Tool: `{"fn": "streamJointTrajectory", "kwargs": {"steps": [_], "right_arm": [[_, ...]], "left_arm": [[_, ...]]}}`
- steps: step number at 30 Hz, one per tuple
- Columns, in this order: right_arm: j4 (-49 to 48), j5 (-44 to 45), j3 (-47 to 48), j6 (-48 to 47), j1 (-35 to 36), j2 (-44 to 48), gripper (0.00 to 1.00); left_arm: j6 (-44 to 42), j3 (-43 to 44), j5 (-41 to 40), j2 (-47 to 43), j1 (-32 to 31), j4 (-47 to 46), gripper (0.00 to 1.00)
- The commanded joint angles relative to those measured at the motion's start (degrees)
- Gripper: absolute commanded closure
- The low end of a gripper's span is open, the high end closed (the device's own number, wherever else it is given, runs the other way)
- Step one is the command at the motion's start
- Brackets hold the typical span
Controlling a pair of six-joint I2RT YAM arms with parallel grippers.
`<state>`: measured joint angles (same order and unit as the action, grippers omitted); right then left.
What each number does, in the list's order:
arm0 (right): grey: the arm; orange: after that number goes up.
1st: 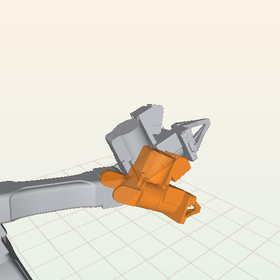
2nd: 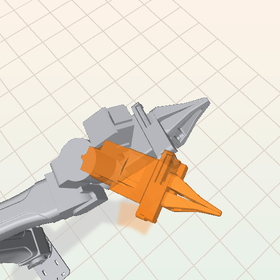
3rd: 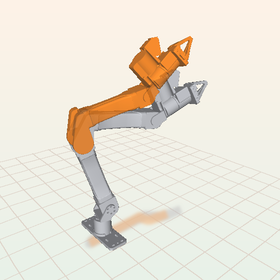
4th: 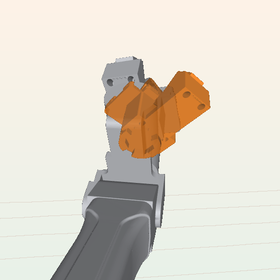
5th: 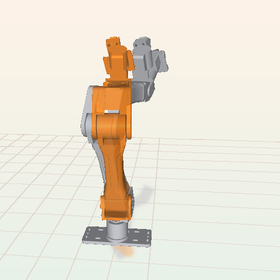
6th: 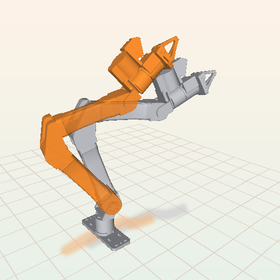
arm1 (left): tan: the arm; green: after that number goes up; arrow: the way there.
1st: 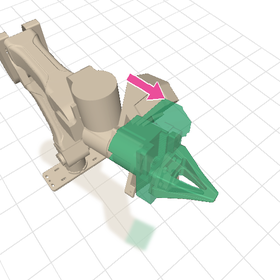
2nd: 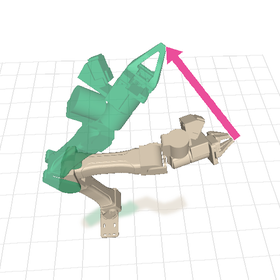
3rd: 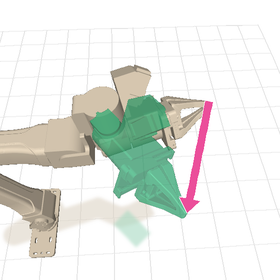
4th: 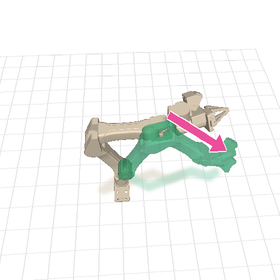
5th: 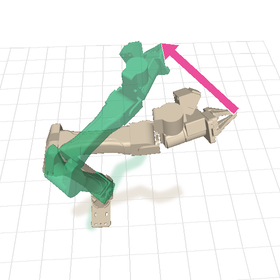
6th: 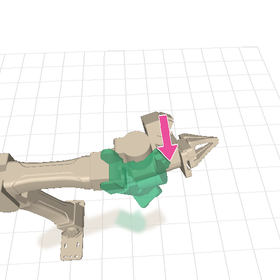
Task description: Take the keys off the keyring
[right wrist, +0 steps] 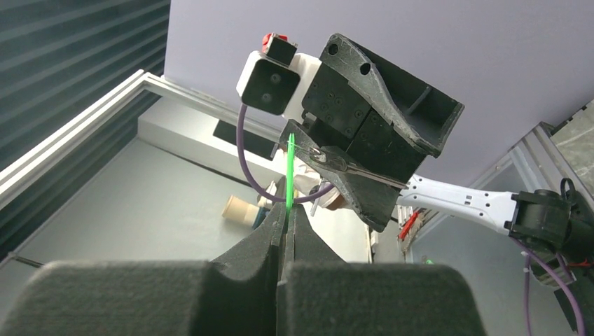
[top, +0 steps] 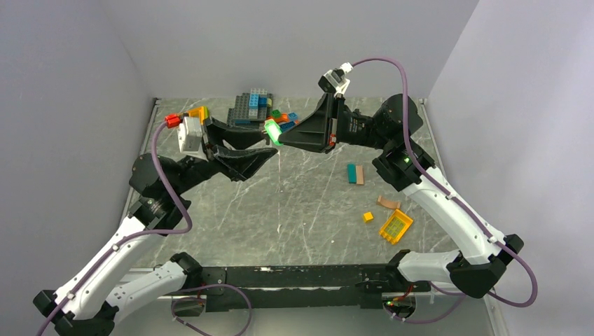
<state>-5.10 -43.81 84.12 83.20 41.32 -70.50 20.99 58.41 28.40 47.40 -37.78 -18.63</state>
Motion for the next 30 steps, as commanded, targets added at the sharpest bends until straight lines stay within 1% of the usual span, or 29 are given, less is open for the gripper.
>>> {"fn": "streamJointTrajectory", "kwargs": {"steps": [1, 4, 6, 9, 10, 12, 17, 20, 21, 22, 23, 24, 25, 26, 27, 30], "right_arm": [[-3.49, -0.3, 0.06, 2.28, -0.19, 0.94, 1.0], [-3.67, -0.53, -0.13, 2.46, -0.14, 0.98, 1.0], [-3.69, -0.62, -0.34, 2.51, -0.18, 1.11, 1.0], [-3.77, -0.75, -0.83, 2.63, -0.21, 1.27, 1.0], [-3.82, -0.75, -1.0, 2.7, -0.23, 1.31, 1.0], [-3.52, -0.7, -1.4, 2.75, -0.32, 1.41, 1.0], [-3.34, -0.47, -3.49, 3.65, -1.93, 2.68, 1.0], [-4.22, -1.44, -5.4, 4.66, -3.85, 3.68, 1.0], [-4.17, -1.84, -5.93, 4.83, -4.72, 4.02, 0.9], [-4.03, -2.26, -6.51, 5.01, -5.52, 4.43, 0.73], [-4.15, -2.9, -7.07, 5.19, -6.49, 4.84, 0.54], [-4.33, -3.63, -7.66, 5.36, -7.42, 5.17, 0.37], [-4.23, -4.32, -8.18, 5.37, -8.51, 5.42, 0.18], [-3.79, -5.13, -8.66, 5.19, -9.46, 5.8, 0.03], [-3.01, -5.87, -9.05, 4.57, -10.32, 6.01, 0.01], [1.69, -7.03, -9.52, 1.05, -12.12, 6.7, 0.0]], "left_arm": [[-1.74, 2.73, -0.8, 0.47, -0.51, -2.77, 0.5], [-1.95, 3.15, -0.84, 1.05, -0.76, -3.2, 0.52], [-2.24, 3.54, -0.89, 1.43, -1.03, -3.28, 0.59], [-2.69, 4.31, -0.77, 1.97, -1.39, -3.05, 0.76], [-2.91, 4.61, -0.54, 2.06, -1.53, -2.76, 0.82], [-3.13, 5.38, -0.29, 2.24, -1.79, -1.66, 1.0], [-2.55, 6.67, 0.48, 1.12, -2.18, 2.94, 1.0], [-1.21, 9.23, 0.0, 0.61, -2.13, 10.67, 1.0], [-1.29, 10.14, 0.55, 0.53, -2.16, 13.92, 1.0], [-1.05, 11.0, 0.82, 0.44, -2.17, 16.8, 1.0], [-0.44, 11.9, 0.33, 0.42, -2.15, 20.2, 1.0], [0.41, 13.06, -0.64, 0.54, -2.19, 24.44, 1.0], [0.86, 14.54, -1.54, 0.89, -2.15, 30.49, 1.0], [1.2, 16.07, -2.01, 1.37, -2.13, 34.77, 1.0], [2.04, 17.64, -2.55, 1.93, -2.17, 39.28, 1.0], [5.14, 23.05, -2.77, 5.51, -2.16, 52.54, 1.0]]}}
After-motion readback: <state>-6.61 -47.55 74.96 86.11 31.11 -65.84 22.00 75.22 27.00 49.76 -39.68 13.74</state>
